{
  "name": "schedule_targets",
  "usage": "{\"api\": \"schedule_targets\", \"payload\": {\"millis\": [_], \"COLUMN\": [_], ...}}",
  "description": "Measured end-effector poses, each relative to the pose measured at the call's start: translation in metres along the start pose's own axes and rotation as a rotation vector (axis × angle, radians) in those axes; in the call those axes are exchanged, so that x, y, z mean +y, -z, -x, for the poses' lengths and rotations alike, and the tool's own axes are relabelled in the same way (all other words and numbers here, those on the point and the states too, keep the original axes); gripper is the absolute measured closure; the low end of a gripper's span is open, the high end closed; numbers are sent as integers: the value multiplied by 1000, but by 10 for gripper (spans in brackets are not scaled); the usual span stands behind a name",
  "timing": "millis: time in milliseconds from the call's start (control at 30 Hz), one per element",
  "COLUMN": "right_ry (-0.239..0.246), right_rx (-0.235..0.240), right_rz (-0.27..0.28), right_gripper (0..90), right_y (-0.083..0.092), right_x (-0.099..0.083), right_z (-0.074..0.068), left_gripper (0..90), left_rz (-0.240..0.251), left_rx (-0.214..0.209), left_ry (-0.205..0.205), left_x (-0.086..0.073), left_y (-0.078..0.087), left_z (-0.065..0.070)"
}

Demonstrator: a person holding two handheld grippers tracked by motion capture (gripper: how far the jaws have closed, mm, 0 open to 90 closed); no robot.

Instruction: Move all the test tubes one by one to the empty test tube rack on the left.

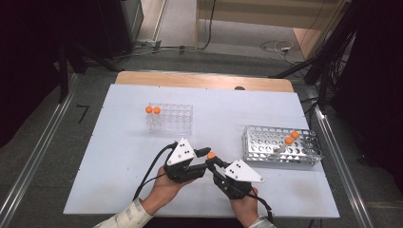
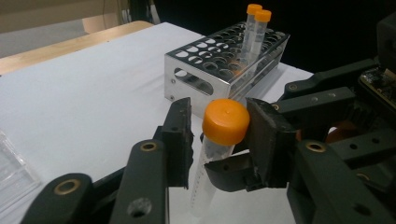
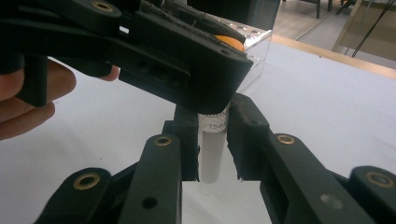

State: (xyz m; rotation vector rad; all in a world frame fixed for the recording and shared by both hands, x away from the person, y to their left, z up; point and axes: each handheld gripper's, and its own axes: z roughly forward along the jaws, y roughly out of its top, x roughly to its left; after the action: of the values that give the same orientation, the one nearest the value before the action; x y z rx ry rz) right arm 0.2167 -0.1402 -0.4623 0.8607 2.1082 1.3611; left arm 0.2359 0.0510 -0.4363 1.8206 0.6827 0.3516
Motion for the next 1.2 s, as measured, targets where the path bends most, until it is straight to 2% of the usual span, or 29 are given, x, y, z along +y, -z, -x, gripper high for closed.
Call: {"api": "schedule_targets", "payload": {"millis": [100, 333, 500, 633, 833, 1067, 1200], "right_ry": [-2, -7, -11, -22, -45, -58, -60], "right_rx": [1, 2, 18, 16, -5, -27, -36], "right_rz": [-1, -6, -14, -5, -2, -16, -23], "right_gripper": [720, 703, 478, 353, 278, 270, 269], "right_y": [0, 0, -1, 1, 3, 6, 7], "right_x": [0, 0, 0, 0, 0, -2, -3], "right_z": [0, 1, 1, 3, 10, 14, 15], "left_gripper": [685, 697, 700, 701, 703, 703, 703], "left_rz": [2, 0, 9, 22, 45, 104, 107], "left_rx": [2, 7, 12, 35, 125, 215, 262], "left_ry": [-7, -5, 10, 25, 70, 153, 188], "left_x": [0, -1, 0, 2, 7, 15, 19], "left_y": [-1, -1, 0, 4, 13, 32, 41], "left_z": [1, 0, -4, -11, -34, -73, -92]}}
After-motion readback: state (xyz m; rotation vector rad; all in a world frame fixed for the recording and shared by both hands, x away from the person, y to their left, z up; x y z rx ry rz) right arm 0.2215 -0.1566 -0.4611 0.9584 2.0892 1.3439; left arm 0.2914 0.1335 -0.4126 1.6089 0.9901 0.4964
